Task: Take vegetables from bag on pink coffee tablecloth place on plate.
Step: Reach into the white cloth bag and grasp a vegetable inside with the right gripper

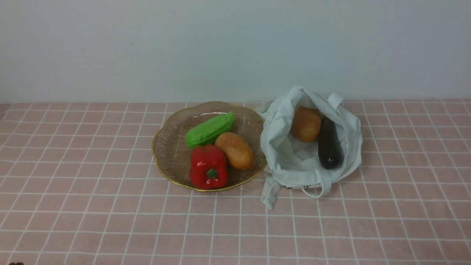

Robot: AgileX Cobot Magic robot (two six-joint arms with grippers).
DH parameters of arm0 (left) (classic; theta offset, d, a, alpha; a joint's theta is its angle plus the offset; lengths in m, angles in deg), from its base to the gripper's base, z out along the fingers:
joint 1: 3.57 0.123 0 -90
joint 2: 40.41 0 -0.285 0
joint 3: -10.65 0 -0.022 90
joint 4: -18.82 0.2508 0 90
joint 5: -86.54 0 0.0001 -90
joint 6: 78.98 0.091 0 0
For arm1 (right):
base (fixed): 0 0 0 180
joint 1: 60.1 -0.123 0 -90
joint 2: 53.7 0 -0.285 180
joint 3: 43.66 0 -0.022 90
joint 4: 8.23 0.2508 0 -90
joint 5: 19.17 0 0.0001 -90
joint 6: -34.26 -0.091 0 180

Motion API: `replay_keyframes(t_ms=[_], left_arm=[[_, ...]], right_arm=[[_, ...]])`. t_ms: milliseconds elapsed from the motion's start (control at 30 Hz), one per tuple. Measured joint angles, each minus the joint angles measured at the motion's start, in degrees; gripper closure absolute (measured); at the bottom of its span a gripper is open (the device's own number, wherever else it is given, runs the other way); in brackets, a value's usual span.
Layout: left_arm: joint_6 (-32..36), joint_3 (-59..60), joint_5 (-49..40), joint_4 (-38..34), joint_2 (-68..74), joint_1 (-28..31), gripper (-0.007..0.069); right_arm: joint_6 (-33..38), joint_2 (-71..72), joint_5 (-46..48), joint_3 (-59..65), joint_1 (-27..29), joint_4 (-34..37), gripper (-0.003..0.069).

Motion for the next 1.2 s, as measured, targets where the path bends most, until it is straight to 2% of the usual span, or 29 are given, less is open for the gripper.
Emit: replay_keyframes(t_ms=[1000,1067,1133,1167,1200], left_arm=[[0.00,0.00,0.00,0.00,0.00,0.00,0.0629],[0.00,0.00,0.00,0.00,0.00,0.00,0.0629],[0.00,0.00,0.00,0.00,0.00,0.00,0.0629],[0.00,0.00,0.00,0.00,0.00,0.00,0.0629],[0.00,0.00,0.00,0.00,0.00,0.00,0.0629]], right_arm=[[-1.27,0.00,0.00,0.00,0.00,1.32,0.0673],[-6.13,0.00,-1.11,0.08,0.00,8.98,0.0673],[-11.33,0.00,-2.44,0.14,0.00,20.78,0.0673],[-11.87,0.00,-2.81,0.14,0.00,21.97,0.0673],[-14.90,0.00,-3.83,0.14,0.00,29.78,0.0673]])
